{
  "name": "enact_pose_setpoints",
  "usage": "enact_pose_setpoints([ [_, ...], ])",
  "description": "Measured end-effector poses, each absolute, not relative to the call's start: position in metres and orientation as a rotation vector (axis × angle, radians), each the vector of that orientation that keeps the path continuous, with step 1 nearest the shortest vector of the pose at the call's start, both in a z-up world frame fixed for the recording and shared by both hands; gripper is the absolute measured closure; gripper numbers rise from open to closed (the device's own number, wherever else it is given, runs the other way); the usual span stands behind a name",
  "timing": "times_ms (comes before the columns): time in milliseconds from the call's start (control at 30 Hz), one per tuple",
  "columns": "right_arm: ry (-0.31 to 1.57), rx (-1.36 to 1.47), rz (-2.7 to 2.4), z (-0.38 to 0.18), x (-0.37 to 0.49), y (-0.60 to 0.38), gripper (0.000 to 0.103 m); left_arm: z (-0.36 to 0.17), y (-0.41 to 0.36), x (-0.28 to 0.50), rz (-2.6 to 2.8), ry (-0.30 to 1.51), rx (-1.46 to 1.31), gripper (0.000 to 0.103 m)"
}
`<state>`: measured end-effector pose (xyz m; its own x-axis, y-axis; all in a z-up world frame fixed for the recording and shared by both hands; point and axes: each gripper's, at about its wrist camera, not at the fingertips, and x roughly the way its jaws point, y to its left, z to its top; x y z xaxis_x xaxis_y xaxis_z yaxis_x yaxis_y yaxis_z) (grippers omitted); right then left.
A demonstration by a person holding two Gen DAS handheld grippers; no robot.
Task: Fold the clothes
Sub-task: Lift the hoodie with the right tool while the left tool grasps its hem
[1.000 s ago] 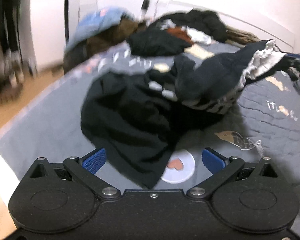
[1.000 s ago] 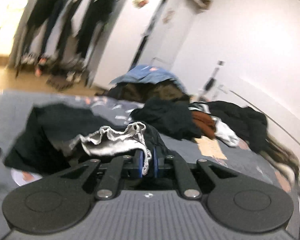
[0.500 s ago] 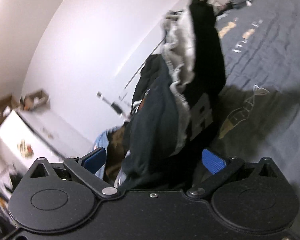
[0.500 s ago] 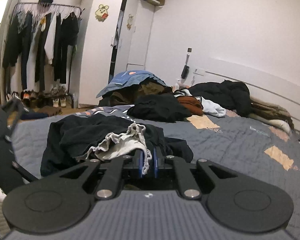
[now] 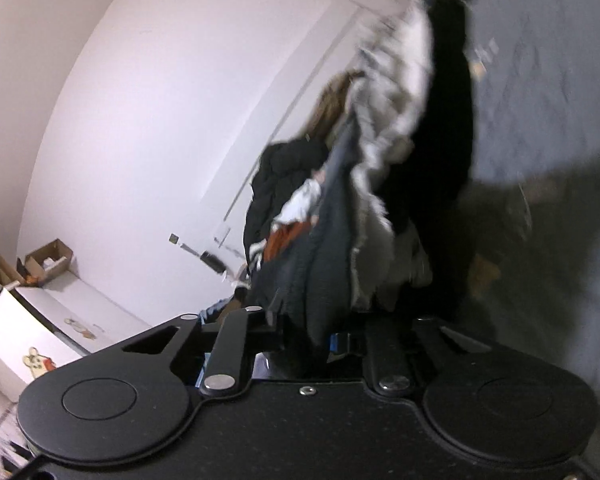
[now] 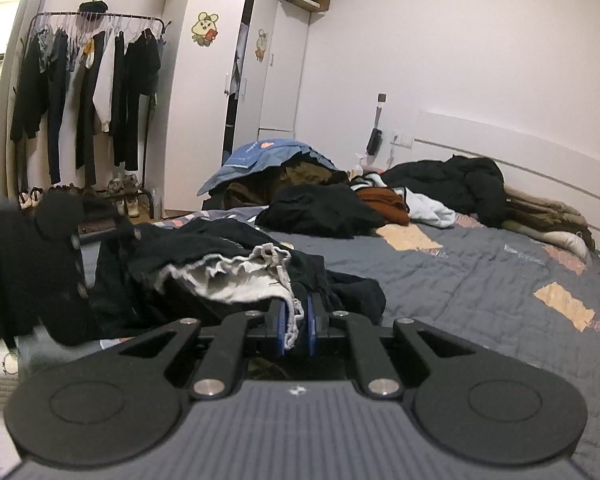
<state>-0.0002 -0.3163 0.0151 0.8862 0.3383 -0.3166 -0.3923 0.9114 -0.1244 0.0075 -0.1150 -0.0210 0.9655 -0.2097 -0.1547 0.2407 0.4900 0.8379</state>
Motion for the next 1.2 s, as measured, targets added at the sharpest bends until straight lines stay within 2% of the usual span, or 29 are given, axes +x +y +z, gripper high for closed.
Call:
enact_pose_setpoints([
  [200, 0.198, -0.134, 0.369, 0.074, -0.020, -0.327, 0.093, 0.104, -0.112, -0.011, -0.305, -0.102, 0.962, 0.088],
  [333, 0.097, -0.089, 0.363, 0.143, -0.042, -0.343, 0.093, 0.176, -0.121, -0.037, -0.305, -0.220, 0.978, 0.088],
  [533, -0.066, -0.164, 0.320, 0.267, -0.098, -0.358, 0.093, 0.283, -0.131, -0.086, -0.293, -0.397, 0.989, 0.088],
  [733, -0.221, -0.285, 0.256, 0.376, -0.173, -0.362, 0.093, 0.337, -0.131, -0.147, -0.290, -0.526, 0.955, 0.088],
  [867, -0.289, -0.367, 0.244, 0.429, -0.227, -0.362, 0.093, 0.372, -0.131, -0.187, -0.288, -0.610, 0.930, 0.088],
  [1033, -0.376, -0.470, 0.176, 0.463, -0.284, -0.358, 0.093, 0.415, -0.131, -0.238, -0.285, -0.714, 0.898, 0.088],
  [1200, -0.392, -0.534, 0.078, 0.466, -0.286, -0.367, 0.093, 0.398, -0.161, -0.187, -0.336, -0.657, 0.867, 0.088],
])
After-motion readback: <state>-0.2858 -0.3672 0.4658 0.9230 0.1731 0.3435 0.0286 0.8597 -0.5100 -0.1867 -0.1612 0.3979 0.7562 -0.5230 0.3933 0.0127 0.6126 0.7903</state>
